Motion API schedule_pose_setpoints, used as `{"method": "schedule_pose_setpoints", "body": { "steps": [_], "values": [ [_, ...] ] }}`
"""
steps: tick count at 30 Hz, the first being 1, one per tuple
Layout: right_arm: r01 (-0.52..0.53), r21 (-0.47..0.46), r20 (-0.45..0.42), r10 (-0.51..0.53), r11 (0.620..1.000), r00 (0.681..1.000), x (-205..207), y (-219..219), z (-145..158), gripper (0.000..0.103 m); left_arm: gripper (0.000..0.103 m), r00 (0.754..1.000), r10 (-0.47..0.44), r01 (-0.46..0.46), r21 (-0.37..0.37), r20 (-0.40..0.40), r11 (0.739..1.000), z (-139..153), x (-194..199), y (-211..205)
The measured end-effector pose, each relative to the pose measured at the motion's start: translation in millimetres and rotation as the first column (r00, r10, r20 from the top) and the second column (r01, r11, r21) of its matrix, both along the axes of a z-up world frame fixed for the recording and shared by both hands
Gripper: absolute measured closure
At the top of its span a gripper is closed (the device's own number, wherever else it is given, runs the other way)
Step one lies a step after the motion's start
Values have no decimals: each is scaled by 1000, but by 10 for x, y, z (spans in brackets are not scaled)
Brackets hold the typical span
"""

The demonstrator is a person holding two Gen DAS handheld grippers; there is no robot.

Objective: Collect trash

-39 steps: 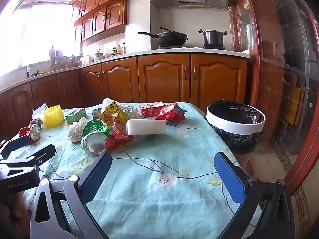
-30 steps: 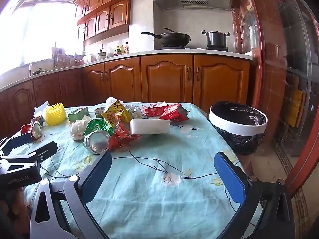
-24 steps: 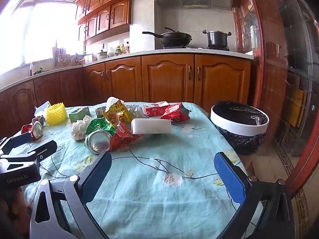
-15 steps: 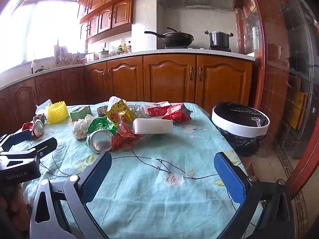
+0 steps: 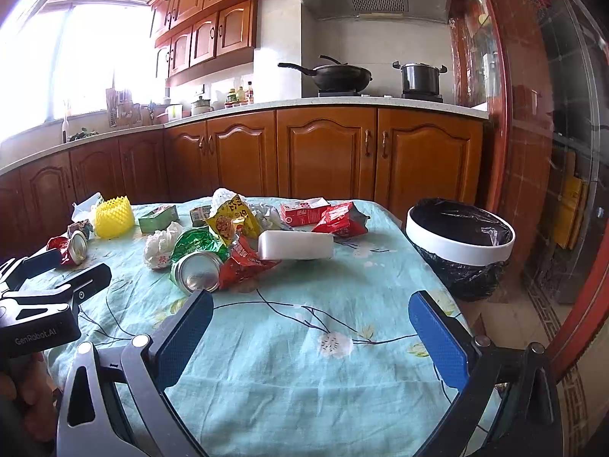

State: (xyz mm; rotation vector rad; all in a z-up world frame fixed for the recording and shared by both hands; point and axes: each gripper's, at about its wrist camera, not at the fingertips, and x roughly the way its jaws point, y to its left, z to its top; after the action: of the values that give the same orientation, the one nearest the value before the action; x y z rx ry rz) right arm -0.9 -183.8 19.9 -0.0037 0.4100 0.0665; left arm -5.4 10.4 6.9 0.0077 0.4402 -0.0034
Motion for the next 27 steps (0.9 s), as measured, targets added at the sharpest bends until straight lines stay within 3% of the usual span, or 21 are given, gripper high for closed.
{"method": "schedule_pose_setpoints", "body": {
  "steps": [27],
  "values": [
    [-15,17,-19,15,1000,1000,34,8,22,0,0,1000,-7,7,-4,1,1000,-5,4,-12]
  ]
}}
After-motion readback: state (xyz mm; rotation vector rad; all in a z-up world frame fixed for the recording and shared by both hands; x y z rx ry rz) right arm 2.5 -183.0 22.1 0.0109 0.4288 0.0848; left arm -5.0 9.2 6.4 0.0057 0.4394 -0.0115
